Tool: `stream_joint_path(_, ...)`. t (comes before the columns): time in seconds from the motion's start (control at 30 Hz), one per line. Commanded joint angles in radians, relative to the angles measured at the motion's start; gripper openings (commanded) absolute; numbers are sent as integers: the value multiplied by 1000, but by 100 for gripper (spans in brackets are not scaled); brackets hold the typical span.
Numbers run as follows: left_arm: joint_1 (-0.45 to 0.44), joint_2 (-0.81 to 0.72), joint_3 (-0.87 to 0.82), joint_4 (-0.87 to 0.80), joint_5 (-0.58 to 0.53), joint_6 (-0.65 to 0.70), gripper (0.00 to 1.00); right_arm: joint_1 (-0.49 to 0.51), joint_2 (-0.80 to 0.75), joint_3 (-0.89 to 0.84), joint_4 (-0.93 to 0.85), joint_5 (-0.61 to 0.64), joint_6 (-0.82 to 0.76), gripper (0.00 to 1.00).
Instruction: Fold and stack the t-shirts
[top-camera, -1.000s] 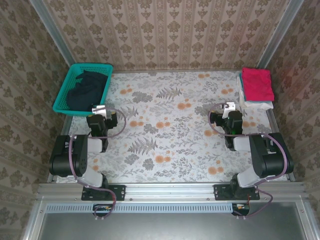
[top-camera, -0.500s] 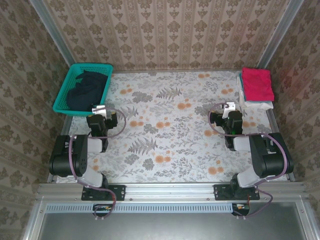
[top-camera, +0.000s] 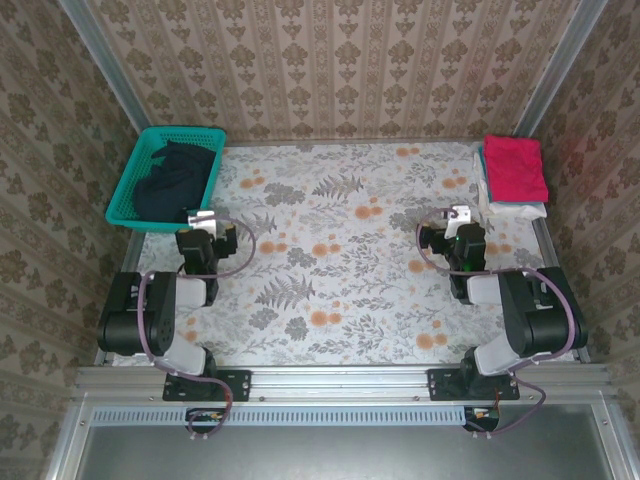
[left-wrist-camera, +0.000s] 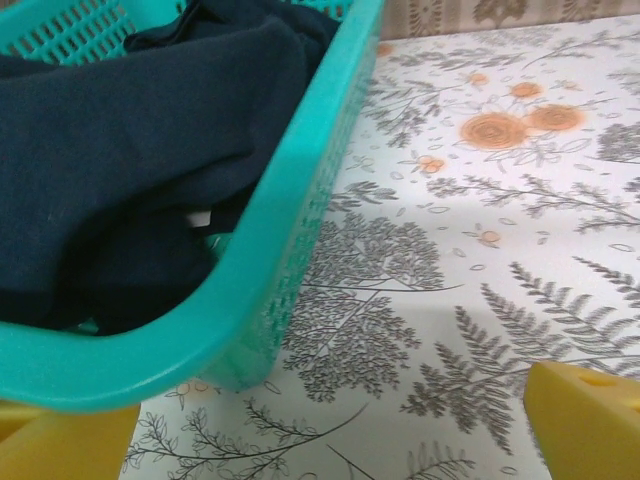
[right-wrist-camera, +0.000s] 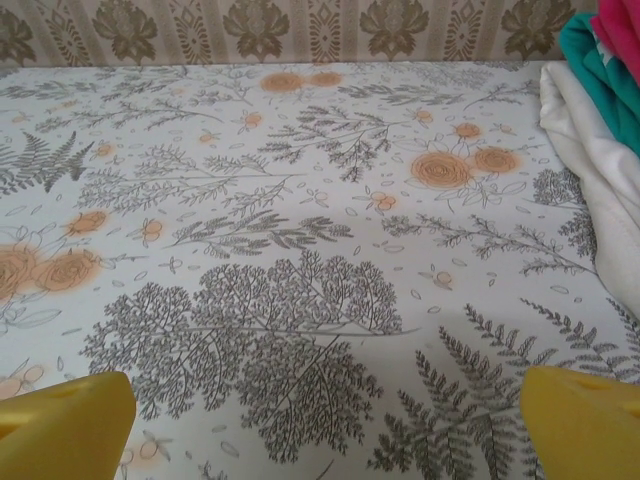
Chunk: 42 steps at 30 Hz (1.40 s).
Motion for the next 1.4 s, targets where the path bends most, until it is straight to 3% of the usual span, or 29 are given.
stream_joint_path(0.0,-27,-104,-37,15,-11,65,100,7,-97,-11,-22,-45,-28,100)
stream_joint_path(0.23,-54,-411,27,-346,12,59,100,76,-337,79,-363,-100,-66,100)
stream_joint_path(0.43,45,-486,245,-621,127,-34,100,178,-414,191,-539,-140,-62,100)
stream_joint_path(0.6,157,-349,500,-800,136,-122,100,283,-405,295,-652,-171,-72,100)
stream_joint_path(0.83,276,-31,855,-1047,147,-277,100,471,-358,437,-770,-157,-148,100)
stream_joint_path(0.97,303,155,1044,-1202,133,-346,100,523,-331,468,-763,-182,-163,100)
stream_joint_path(1.1,323,322,1205,-1336,133,-437,100,572,-334,450,-705,-291,-239,100)
stream_joint_path(1.37,321,535,1383,-1435,139,-552,94,635,-339,484,-708,-386,-251,100)
